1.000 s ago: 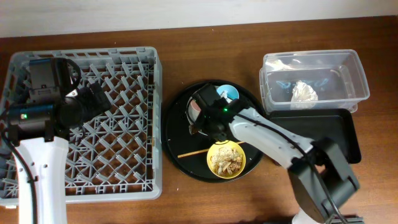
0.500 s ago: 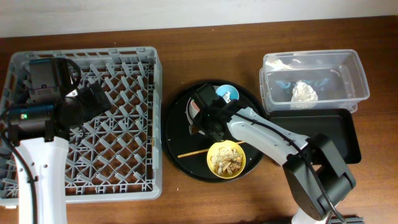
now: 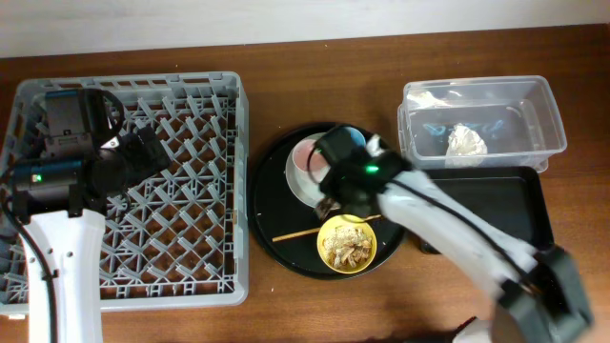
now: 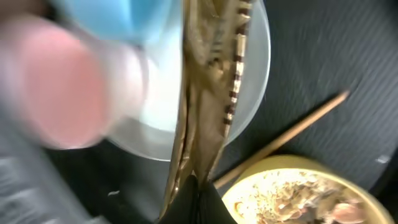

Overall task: Sort waste into correct bins and load items into the dishwasher rack
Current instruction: 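Drop the gold wrapper into the clear plastic bin with the right gripper, then grasp the yellow bowl rim with the right gripper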

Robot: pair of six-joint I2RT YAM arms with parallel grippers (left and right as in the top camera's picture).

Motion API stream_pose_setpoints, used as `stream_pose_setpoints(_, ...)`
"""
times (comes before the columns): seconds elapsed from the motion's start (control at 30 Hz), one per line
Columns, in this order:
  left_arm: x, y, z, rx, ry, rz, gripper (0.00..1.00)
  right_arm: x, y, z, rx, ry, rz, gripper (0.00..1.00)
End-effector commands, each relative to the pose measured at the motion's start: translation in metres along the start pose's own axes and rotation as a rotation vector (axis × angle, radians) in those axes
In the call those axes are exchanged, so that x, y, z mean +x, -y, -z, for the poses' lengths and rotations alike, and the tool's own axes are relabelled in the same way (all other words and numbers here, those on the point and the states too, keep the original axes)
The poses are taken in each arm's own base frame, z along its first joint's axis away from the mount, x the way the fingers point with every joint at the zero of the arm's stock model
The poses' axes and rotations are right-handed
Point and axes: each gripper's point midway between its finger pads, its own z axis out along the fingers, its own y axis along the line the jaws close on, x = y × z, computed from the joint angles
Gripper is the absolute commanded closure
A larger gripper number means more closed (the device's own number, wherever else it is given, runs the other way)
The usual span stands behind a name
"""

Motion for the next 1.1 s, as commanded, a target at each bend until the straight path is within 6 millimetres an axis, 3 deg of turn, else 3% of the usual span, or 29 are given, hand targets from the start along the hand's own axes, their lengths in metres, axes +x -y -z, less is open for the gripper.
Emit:
stream_pose_setpoints(0.0, -0.002, 0.0, 0.006, 0.012, 0.018, 0.014, 0.01, -0.07, 0.027, 0.054, 0.001, 0.241, 0.068, 0.96)
stream_pose_setpoints(0.03, -0.002, 0.0, 0.006, 0.012, 0.019, 0.015, 0.01, -0.101, 0.048, 0.066, 0.041, 0.331, -0.005, 0.96)
stream_pose_setpoints(0.1, -0.002, 0.0, 0.006, 0.012, 0.019, 0.014, 0.01, -0.143, 0.077, 0.071, 0.093, 0.425, -0.12, 0.96)
stream_pose_setpoints(0.17, -0.002, 0.001, 0.006, 0.013, 0.019, 0.014, 0.01, -0.176, 0.099, 0.066, 0.115, 0.474, -0.218, 0.93)
stream_pose_setpoints(0.2, -0.002, 0.001, 0.006, 0.013, 0.019, 0.014, 0.01, -0.197, 0.114, 0.059, 0.131, 0.5, -0.275, 0.87)
stream_pose_setpoints(0.3, -0.002, 0.0, 0.006, 0.012, 0.018, 0.014, 0.01, -0.231, 0.138, 0.038, 0.15, 0.536, -0.36, 0.93)
stream_pose_setpoints(0.37, -0.002, 0.0, 0.006, 0.012, 0.018, 0.015, 0.01, -0.239, 0.146, 0.019, 0.172, 0.526, -0.376, 0.89)
stream_pose_setpoints(0.4, -0.002, 0.0, 0.006, 0.012, 0.018, 0.015, 0.01, -0.24, 0.149, 0.012, 0.182, 0.52, -0.379, 0.74)
stream_pose_setpoints(0.43, -0.002, 0.0, 0.006, 0.012, 0.019, 0.015, 0.01, -0.241, 0.15, 0.007, 0.19, 0.517, -0.379, 0.36)
stream_pose_setpoints(0.5, -0.002, 0.0, 0.006, 0.012, 0.018, 0.014, 0.01, -0.249, 0.144, 0.015, 0.193, 0.543, -0.262, 0.01)
stream_pose_setpoints(0.53, -0.002, 0.0, 0.006, 0.012, 0.019, 0.015, 0.01, -0.255, 0.137, 0.029, 0.186, 0.564, -0.184, 0.01)
stream_pose_setpoints(0.6, -0.002, 0.0, 0.006, 0.012, 0.018, 0.014, 0.0, -0.261, 0.122, 0.083, 0.177, 0.613, -0.025, 0.01)
stream_pose_setpoints(0.63, -0.002, 0.0, 0.006, 0.012, 0.018, 0.014, 0.01, -0.254, 0.117, 0.115, 0.169, 0.619, 0.027, 0.01)
stream_pose_setpoints(0.67, -0.002, 0.0, 0.006, 0.012, 0.018, 0.014, 0.01, -0.242, 0.111, 0.133, 0.131, 0.591, 0.069, 0.01)
stream_pose_setpoints(0.73, -0.002, 0.0, 0.006, 0.012, 0.018, 0.014, 0.01, -0.183, 0.077, 0.181, -0.097, 0.445, 0.32, 0.05)
stream_pose_setpoints(0.8, -0.002, 0.0, 0.006, 0.012, 0.018, 0.014, 0.01, -0.121, 0.071, 0.208, -0.247, 0.32, 0.423, 0.16)
stream_pose_setpoints(0.87, -0.002, 0.0, 0.006, 0.012, 0.018, 0.015, 0.01, -0.076, 0.086, 0.213, -0.234, 0.212, 0.456, 0.23)
stream_pose_setpoints(0.93, -0.001, 0.0, 0.006, 0.01, 0.012, 0.014, 0.01, -0.031, 0.083, 0.206, -0.241, 0.096, 0.612, 0.26)
stream_pose_setpoints(0.97, -0.001, 0.0, 0.006, 0.01, 0.012, 0.014, 0.01, -0.018, 0.081, 0.2, -0.245, 0.054, 0.653, 0.26)
stream_pose_setpoints(1.07, -0.001, 0.0, 0.006, 0.01, 0.012, 0.014, 0.01, 0.03, 0.066, 0.156, -0.251, -0.11, 0.823, 0.37)
